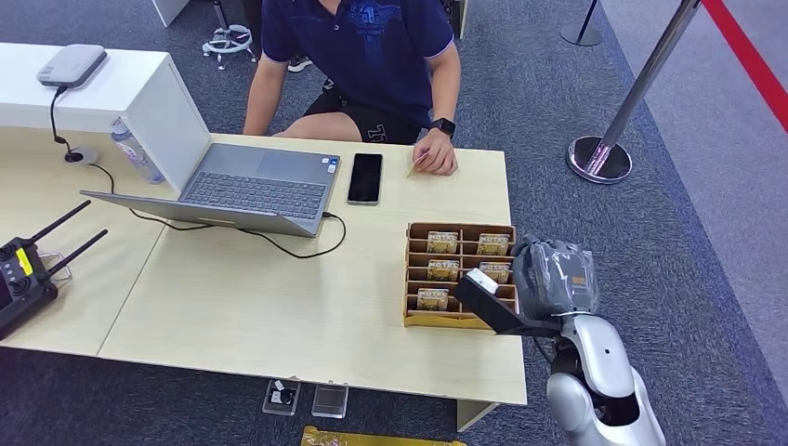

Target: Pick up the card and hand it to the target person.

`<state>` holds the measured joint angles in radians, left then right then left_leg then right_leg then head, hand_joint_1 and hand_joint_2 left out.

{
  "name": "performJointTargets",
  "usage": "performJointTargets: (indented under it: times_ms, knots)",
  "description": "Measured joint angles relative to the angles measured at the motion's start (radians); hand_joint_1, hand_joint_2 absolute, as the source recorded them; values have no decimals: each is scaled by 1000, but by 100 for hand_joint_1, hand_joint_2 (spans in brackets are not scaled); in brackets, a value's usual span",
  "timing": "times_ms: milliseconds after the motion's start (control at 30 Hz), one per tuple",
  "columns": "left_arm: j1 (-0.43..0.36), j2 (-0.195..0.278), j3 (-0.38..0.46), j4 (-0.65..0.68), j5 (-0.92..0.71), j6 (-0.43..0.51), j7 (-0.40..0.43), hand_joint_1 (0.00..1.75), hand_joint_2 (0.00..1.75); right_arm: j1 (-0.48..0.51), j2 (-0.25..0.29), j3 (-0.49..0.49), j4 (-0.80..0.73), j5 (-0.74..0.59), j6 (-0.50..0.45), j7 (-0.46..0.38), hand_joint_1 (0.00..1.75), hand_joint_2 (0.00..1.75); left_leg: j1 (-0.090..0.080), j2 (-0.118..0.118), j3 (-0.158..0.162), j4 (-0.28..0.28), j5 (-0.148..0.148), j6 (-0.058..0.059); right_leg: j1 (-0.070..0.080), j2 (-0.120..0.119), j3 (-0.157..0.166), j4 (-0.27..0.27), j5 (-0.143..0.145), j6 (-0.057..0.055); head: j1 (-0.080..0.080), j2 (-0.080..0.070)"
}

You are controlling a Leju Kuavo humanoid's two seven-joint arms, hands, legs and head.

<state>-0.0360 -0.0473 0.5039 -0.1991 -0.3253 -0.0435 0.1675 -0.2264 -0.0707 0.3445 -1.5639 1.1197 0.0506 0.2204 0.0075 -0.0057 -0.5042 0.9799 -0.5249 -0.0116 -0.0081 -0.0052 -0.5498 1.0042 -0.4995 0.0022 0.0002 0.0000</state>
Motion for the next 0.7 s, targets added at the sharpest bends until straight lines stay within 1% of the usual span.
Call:
performJointTargets:
  times_ms: [167, 300, 400, 433, 500, 567, 600, 667, 700]
  knots:
    - [-2, 0, 0, 0, 0, 0, 0, 0, 175, -18, 14, 0, 35, 3, 4, -1, 168, 175, 0, 0, 0, 0, 0, 0, 0, 0, 0, 0, 0, 0, 0, 0]
    - [-2, 0, 1, 0, 0, 0, 0, 0, 175, -33, 21, 0, 61, 5, 6, -1, 161, 175, 0, 0, 0, 0, 0, 0, 0, 0, 0, 0, 0, 0, 0, 0]
    - [-2, 0, 1, 0, 0, 0, 0, 0, 175, -37, 24, 0, 74, 5, 6, -1, 151, 175, 0, 0, 0, 0, 0, 0, 0, 0, 0, 0, 0, 0, 0, 0]
    - [-2, 0, 1, 0, 0, 0, 0, 0, 175, -38, 24, 0, 77, 5, 7, -1, 145, 175, 0, 0, 0, 0, 0, 0, 0, 0, 0, 0, 0, 0, 0, 0]
    - [-2, 0, 0, 0, -3, -1, -2, 0, 175, -42, 26, 0, 86, 5, 9, -1, 128, 175, 0, 0, 0, 0, 0, 0, 0, 0, 0, 0, 0, 0, 0, 0]
    - [-2, 0, 0, 0, -9, -4, -6, 0, 175, -47, 26, 1, 96, 4, 11, -1, 103, 175, 0, 0, 0, 0, 0, 0, 0, 0, 0, 0, 0, 0, 0, 0]
    - [-2, 0, -1, 0, -12, -5, -8, 0, 175, -48, 26, 1, 101, 3, 12, -1, 95, 175, 0, 0, 0, 0, 0, 0, 0, 0, 0, 0, 0, 0, 0, 0]
    - [-2, 0, -1, 0, -17, -7, -12, 0, 175, -49, 26, 1, 108, -1, 12, -1, 80, 175, 0, 0, 0, 0, 0, 0, 0, 0, 0, 0, 0, 0, 0, 0]
    - [-2, 0, -1, 0, -19, -7, -13, 0, 175, -49, 26, 1, 111, -2, 11, -1, 75, 175, 0, 0, 0, 0, 0, 0, 0, 0, 0, 0, 0, 0, 0, 0]
